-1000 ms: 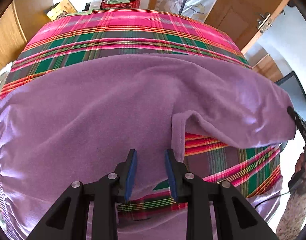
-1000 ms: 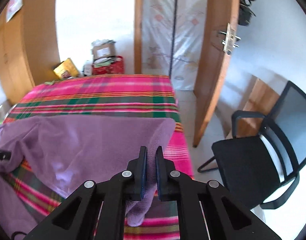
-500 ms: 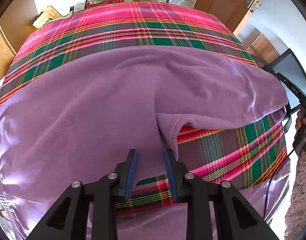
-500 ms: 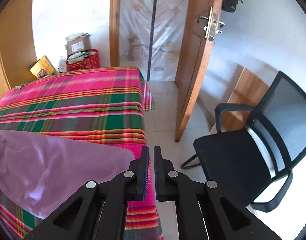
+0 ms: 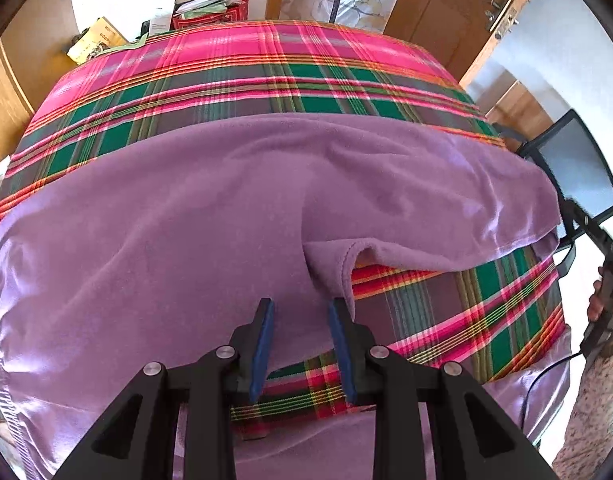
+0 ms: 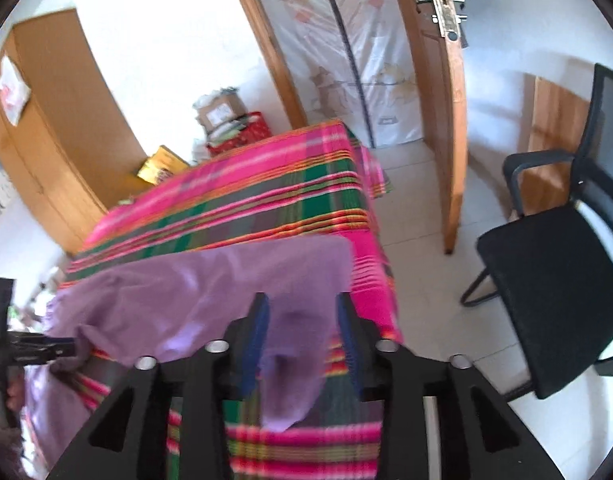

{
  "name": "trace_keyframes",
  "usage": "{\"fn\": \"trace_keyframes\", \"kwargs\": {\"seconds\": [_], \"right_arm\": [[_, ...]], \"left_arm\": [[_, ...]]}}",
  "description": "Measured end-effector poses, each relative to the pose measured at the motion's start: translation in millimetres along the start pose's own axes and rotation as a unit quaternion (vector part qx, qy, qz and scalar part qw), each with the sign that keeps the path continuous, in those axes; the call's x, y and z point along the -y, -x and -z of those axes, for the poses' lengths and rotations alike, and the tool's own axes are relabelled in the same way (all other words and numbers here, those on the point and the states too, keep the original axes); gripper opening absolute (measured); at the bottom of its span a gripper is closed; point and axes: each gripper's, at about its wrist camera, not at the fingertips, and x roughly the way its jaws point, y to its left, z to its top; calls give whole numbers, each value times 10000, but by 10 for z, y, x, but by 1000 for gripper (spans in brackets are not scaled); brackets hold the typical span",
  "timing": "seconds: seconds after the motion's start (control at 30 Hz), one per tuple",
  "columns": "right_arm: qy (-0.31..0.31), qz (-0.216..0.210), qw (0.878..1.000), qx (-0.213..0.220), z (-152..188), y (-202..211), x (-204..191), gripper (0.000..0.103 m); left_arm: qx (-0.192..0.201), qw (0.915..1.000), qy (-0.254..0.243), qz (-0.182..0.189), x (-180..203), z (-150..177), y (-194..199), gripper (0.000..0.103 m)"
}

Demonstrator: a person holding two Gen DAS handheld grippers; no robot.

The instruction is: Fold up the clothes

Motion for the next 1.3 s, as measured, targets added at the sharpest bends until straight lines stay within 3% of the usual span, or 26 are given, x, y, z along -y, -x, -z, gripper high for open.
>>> {"fn": "trace_keyframes", "kwargs": {"seconds": [0.1, 0.23, 0.4, 0.43, 0.47, 0.5, 0.67, 0.9, 1.03, 1.2, 1.3], "right_arm": [[360, 49, 9993, 19, 122, 75, -90, 46], [1042, 434, 9930, -353, 347, -49, -240, 46], [1129, 687, 9892, -627, 377, -339, -264, 45], [1065, 711, 9901, -572, 347, -347, -244, 42], [1019, 777, 9904, -510, 317, -347, -223, 23], [973, 842, 9907, -449, 287, -347, -203, 10], [807, 1464, 9859, -32, 75, -256, 2, 9], [1176, 2162, 9691, 172, -137, -376, 153, 8], [1160, 2357, 9646, 224, -190, -380, 288, 8], [1637, 2898, 9417, 500, -78, -367, 230, 8], [1785, 3140, 9322, 241, -48, -529, 319, 8]], "left_arm": [[-24, 10000, 37, 36, -23, 8, 9, 29], [-12, 10000, 37, 25, 16, 18, 10, 29], [-67, 9999, 121, 42, 47, 14, -22, 29], [-65, 9999, 130, 41, 53, 10, -22, 29], [-63, 9999, 139, 39, 58, 6, -22, 29], [-62, 9999, 149, 37, 63, 2, -22, 29], [-80, 9999, 58, 86, 134, -29, -54, 29], [-270, 9994, -84, 175, 227, -15, -132, 29], [-385, 9988, -239, 209, 288, 21, -166, 29], [-535, 9977, -253, 326, 313, 30, -203, 29], [-566, 9973, -304, 353, 342, 46, -213, 29]]}}
